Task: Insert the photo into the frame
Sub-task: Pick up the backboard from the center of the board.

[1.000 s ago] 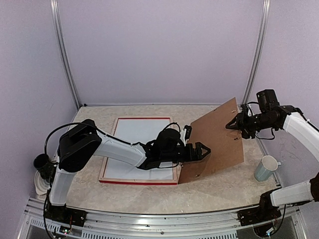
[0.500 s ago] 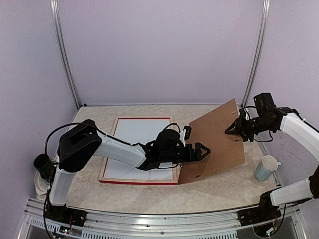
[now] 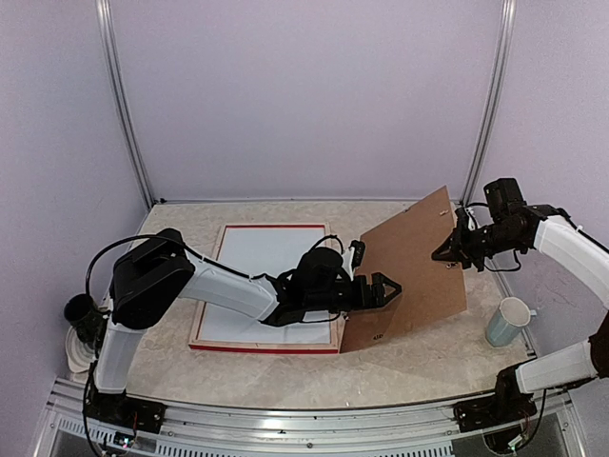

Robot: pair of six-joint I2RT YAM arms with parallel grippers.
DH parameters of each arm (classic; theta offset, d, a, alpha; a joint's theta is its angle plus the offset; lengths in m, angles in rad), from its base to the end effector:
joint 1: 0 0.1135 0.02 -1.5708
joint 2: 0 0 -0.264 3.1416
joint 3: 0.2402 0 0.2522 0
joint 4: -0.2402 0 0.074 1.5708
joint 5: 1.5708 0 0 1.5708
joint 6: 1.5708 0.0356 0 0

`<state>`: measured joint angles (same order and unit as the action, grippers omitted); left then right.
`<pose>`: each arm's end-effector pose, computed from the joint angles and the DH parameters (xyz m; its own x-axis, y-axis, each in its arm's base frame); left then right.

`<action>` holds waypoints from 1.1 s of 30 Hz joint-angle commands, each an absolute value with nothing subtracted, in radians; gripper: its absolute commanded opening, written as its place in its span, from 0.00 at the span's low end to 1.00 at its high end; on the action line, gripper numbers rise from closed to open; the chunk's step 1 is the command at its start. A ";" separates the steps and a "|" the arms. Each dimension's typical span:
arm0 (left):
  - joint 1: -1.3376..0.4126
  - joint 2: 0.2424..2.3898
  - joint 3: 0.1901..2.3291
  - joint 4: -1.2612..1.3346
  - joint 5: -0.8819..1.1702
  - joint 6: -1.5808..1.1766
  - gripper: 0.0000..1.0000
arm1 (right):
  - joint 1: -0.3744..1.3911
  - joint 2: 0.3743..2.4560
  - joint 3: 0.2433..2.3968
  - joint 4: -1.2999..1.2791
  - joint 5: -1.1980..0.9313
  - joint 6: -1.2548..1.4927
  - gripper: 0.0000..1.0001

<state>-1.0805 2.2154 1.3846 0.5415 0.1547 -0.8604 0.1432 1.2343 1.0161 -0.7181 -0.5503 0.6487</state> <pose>0.2272 -0.4373 0.1529 -0.8011 -0.0898 -0.5917 0.5120 0.4092 -0.7553 0.2416 0.0536 0.2842 -0.8941 0.3914 -0.2179 0.1402 0.7065 0.6937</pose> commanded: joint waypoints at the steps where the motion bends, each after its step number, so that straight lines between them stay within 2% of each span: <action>1: -1.094 2.225 1.368 0.560 0.191 -0.866 0.99 | 0.138 1.242 1.035 -0.726 -0.588 0.626 0.04; 5: -1.095 2.217 1.364 0.560 0.190 -0.862 0.99 | 0.138 1.243 1.038 -0.723 -0.597 0.625 0.00; 19: -1.075 2.155 1.396 0.537 0.206 -0.839 0.99 | 0.102 1.192 1.111 -0.714 -0.620 0.626 0.00; 26: -1.026 2.037 1.358 0.519 0.211 -0.827 0.99 | 0.073 1.166 1.146 -0.706 -0.655 0.629 0.00; 33: -0.941 1.840 1.217 0.439 0.136 -0.784 0.99 | 0.067 1.129 1.114 -0.594 -0.719 0.643 0.00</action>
<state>-0.9886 1.9457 1.2968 0.4988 0.1902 -0.8280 0.0818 1.1790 1.1030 -0.7349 -0.6292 0.6441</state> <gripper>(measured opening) 0.988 0.011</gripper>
